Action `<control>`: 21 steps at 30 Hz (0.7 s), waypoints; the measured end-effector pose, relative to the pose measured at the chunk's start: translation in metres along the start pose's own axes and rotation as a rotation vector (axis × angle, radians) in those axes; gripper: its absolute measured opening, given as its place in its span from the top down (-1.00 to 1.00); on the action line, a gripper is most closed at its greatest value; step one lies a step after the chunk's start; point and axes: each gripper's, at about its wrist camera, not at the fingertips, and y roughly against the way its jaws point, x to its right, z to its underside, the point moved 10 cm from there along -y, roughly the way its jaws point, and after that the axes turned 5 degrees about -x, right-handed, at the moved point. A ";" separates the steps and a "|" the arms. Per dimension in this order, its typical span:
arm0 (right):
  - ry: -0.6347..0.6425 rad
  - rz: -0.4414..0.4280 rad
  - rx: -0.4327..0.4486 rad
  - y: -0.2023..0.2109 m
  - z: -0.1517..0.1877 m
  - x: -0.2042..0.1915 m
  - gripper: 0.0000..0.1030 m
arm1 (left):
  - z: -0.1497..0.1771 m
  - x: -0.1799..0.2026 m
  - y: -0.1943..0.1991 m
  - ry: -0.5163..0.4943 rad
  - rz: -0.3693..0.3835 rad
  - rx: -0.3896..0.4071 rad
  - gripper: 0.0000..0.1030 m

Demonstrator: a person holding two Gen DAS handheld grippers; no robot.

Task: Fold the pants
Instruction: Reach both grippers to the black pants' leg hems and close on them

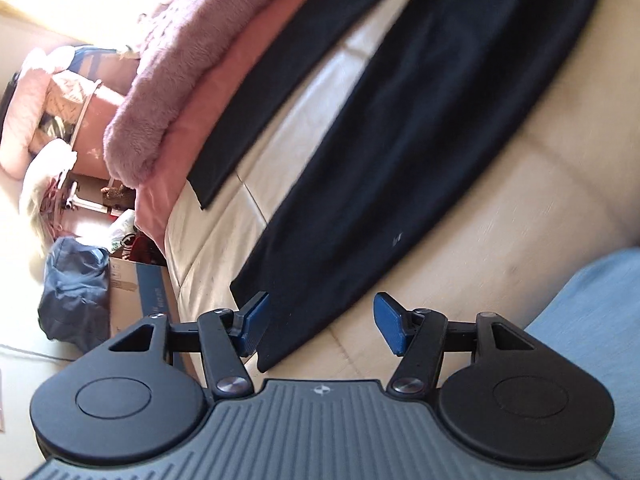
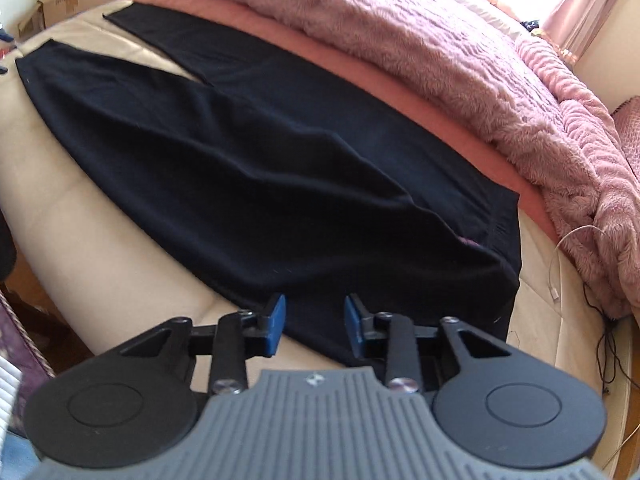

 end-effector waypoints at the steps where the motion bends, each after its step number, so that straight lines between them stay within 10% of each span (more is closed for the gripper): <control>1: 0.013 0.004 -0.005 -0.004 0.001 0.003 0.46 | 0.003 0.002 -0.009 -0.026 -0.009 -0.019 -0.36; 10: 0.173 0.074 -0.123 -0.019 0.027 0.019 0.45 | 0.000 0.005 -0.040 -0.060 -0.119 -0.091 -0.12; 15: 0.206 0.096 -0.175 -0.029 0.039 0.033 0.45 | -0.003 0.015 -0.041 0.019 -0.129 -0.130 0.81; 21: 0.300 0.119 -0.213 -0.043 0.049 0.039 0.45 | -0.009 -0.004 -0.026 0.257 -0.134 -0.135 0.98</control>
